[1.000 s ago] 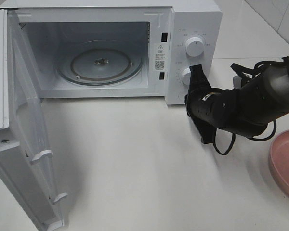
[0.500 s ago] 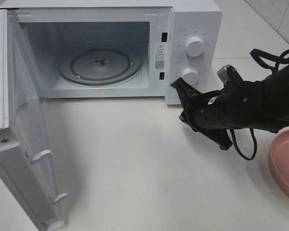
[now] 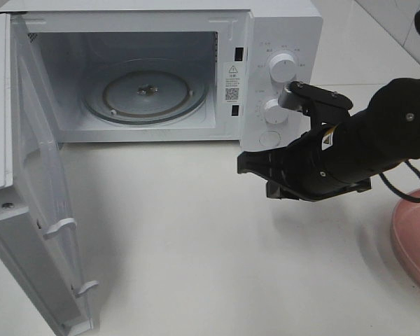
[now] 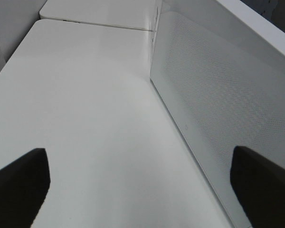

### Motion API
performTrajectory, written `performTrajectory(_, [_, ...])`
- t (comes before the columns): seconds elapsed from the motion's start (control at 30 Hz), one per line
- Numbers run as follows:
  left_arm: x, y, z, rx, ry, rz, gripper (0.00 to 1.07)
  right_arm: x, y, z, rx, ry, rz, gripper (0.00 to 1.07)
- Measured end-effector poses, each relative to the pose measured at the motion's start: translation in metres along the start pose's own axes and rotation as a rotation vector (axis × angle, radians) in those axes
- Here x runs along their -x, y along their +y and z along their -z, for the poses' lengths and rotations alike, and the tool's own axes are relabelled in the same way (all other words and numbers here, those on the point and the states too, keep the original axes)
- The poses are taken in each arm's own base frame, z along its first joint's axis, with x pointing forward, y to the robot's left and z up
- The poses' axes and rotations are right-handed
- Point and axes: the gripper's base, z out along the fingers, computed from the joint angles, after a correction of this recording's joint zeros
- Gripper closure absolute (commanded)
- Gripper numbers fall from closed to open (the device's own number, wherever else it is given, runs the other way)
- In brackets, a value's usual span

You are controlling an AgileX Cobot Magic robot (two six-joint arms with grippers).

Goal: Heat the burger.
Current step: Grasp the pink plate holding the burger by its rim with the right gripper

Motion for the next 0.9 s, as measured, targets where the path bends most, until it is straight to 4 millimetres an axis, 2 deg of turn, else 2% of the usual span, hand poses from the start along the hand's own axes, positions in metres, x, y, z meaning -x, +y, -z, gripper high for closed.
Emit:
performTrajectory(0.27, [0.0, 0.0, 0.0, 0.0, 0.0, 0.0, 0.09, -0.009, -0.012, 0.03, -0.132, 0.125, 0.22, 1.01])
performTrajectory(0.5, [0.0, 0.0, 0.0, 0.0, 0.0, 0.0, 0.09, -0.017, -0.021, 0.055, -0.224, 0.22, 0.268, 0.99])
performTrajectory(0.67, [0.0, 0.0, 0.0, 0.0, 0.0, 0.0, 0.09, -0.018, -0.023, 0.068, -0.237, 0.214, 0.292, 0.95])
performTrajectory(0.73, [0.0, 0.0, 0.0, 0.0, 0.0, 0.0, 0.09, -0.017, -0.025, 0.072, -0.242, 0.209, 0.298, 0.91])
performTrajectory(0.8, [0.0, 0.0, 0.0, 0.0, 0.0, 0.0, 0.09, -0.014, -0.033, 0.077, -0.258, 0.203, 0.275, 0.82])
performTrajectory(0.83, [0.0, 0.0, 0.0, 0.0, 0.0, 0.0, 0.09, -0.014, -0.033, 0.077, -0.258, 0.203, 0.275, 0.82])
performTrajectory(0.87, [0.0, 0.0, 0.0, 0.0, 0.0, 0.0, 0.09, -0.012, -0.04, 0.079, -0.273, 0.208, 0.252, 0.71])
performTrajectory(0.9, [0.0, 0.0, 0.0, 0.0, 0.0, 0.0, 0.09, -0.012, -0.04, 0.079, -0.273, 0.208, 0.252, 0.71])
